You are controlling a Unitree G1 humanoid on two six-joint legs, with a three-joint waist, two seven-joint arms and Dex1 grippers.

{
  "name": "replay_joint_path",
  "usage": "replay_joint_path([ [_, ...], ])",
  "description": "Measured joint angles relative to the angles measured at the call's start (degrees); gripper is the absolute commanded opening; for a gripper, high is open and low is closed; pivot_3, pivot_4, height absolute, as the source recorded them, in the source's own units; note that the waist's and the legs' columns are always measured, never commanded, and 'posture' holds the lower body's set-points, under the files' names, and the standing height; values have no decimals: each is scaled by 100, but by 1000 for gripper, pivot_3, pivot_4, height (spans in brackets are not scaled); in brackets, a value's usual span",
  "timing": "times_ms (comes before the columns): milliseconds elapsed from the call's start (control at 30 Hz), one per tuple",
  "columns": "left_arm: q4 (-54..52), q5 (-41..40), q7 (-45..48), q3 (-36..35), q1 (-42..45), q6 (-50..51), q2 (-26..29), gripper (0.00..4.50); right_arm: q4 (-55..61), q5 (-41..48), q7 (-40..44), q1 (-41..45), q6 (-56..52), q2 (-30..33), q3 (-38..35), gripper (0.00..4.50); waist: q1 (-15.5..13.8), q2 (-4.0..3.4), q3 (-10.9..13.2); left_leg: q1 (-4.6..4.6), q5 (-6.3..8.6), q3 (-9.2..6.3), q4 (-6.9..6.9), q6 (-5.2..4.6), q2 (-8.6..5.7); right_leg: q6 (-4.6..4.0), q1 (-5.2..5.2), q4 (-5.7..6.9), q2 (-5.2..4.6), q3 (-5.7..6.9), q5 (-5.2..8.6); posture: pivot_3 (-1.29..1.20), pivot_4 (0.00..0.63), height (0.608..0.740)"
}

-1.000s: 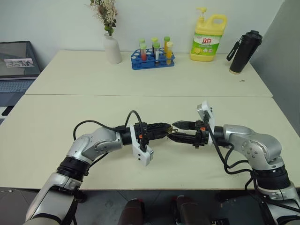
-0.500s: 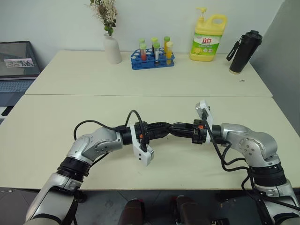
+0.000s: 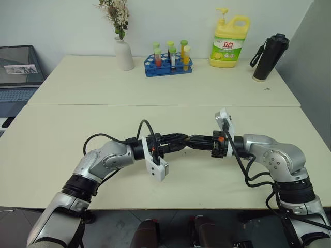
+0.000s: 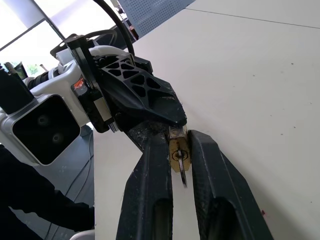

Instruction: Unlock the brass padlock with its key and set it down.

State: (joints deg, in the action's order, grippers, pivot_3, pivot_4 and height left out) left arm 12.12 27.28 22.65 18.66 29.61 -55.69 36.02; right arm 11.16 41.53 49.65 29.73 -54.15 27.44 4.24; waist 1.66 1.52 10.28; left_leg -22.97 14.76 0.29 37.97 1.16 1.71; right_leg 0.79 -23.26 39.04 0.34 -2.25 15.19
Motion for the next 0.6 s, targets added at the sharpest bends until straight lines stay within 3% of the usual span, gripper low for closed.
replay_joint_path([
  [200, -116, -368, 270, 31, -192, 22, 152, 4300, -36, -28, 20, 7, 36, 7, 1, 172, 5, 0, 0, 1, 0, 1, 0, 0, 2, 0, 0, 0, -1, -2, 0, 0, 150, 740],
  [267, -126, -405, 308, 31, -241, 23, 169, 4500, -43, -42, 23, 8, 47, 11, 1, 172, 1, 0, 0, 1, 0, -1, 0, 0, 2, 0, 0, 0, -2, 1, 0, 0, 150, 740],
  [333, -139, -439, 322, 31, -259, 30, 173, 4090, -45, -60, 26, 10, 57, 11, 1, 172, 0, 0, 0, 1, 0, -1, 0, 0, 0, 0, 0, 0, -1, 0, 0, 0, 150, 740],
  [367, -789, -1236, 586, -29, -886, 592, 328, 3833, -176, -144, 37, 72, 149, 54, 17, 172, 31, -1, 0, 4, 0, 9, -1, 0, 4, 0, 0, -1, -15, -7, 0, 0, 150, 740],
  [433, -1218, -1928, 780, -32, -1231, 1131, 342, 3240, -310, -216, 37, 75, 210, 96, -1, 172, 18, -1, 1, 2, 0, 1, -1, 0, 4, 0, -2, 0, -17, 1, 0, 0, 150, 740],
  [600, -2308, -3616, 836, -664, -1046, 3119, 202, 1638, -343, -303, 162, 122, 432, 94, 35, 172, -16, 1, 1, 0, 0, -10, 6, 0, 0, 7, 3, 2, -2, 11, 4, 0, 150, 740],
])
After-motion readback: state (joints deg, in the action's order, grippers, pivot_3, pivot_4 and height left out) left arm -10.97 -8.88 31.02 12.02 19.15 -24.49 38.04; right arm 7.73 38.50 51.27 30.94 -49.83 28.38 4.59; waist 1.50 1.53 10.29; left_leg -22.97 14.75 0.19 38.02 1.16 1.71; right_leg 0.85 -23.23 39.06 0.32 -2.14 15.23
